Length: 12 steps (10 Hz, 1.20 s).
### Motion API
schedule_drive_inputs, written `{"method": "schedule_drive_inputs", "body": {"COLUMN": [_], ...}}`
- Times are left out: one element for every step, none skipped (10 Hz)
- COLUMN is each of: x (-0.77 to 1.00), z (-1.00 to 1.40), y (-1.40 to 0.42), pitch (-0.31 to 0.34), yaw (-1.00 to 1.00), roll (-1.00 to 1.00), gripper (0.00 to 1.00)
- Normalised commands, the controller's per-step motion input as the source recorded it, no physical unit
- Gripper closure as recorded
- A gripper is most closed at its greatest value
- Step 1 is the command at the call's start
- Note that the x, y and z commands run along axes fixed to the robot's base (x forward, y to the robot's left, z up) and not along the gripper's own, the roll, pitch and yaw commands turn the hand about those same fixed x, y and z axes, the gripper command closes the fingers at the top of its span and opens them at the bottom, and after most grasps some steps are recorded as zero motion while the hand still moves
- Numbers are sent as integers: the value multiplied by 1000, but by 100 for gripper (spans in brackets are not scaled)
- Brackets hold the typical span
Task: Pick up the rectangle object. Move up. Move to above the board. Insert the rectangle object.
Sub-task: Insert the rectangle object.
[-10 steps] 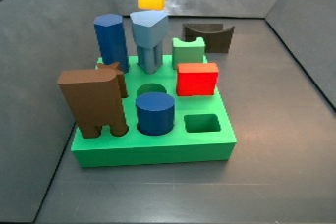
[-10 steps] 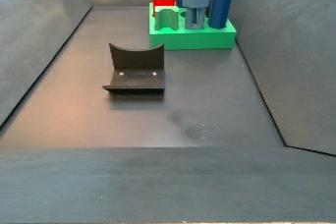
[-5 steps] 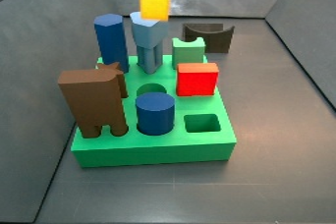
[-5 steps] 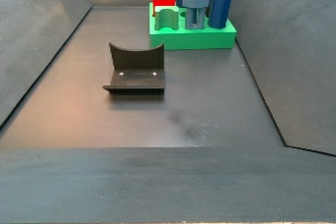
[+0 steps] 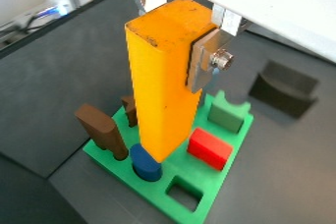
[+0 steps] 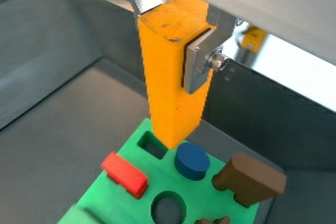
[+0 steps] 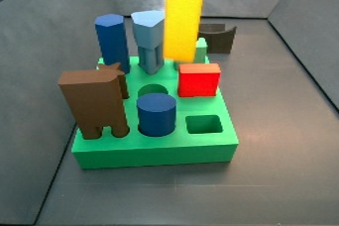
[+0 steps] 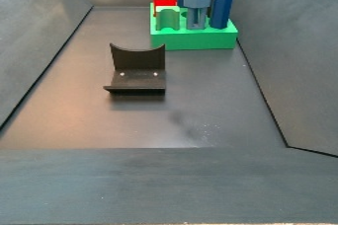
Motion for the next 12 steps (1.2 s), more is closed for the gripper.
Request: {"method": "schedule_drive_inputs", "body": {"x": [0,0,0,3,14,20,26,26,51,-43,469,454], "z": [-311,-294,-214,-231,-180,-120,-54,-49,0,0,-266,-343], "y": [-289,-286,-269,-269,-269,-260,-257,-97,-40,0,-49,0], "pitch": [0,0,-33,-41,-23,-27,0,0,0,0,41,0], "yaw": [-929,-929,-934,-926,-920,-920,-923,-1000,-1000,20,-283,-700], "roll": [0,0,0,0,0,-3,-16,-13,-30,10,0,0], "gripper": [100,100,100,100,100,100,100,100,100,100,100,100]}}
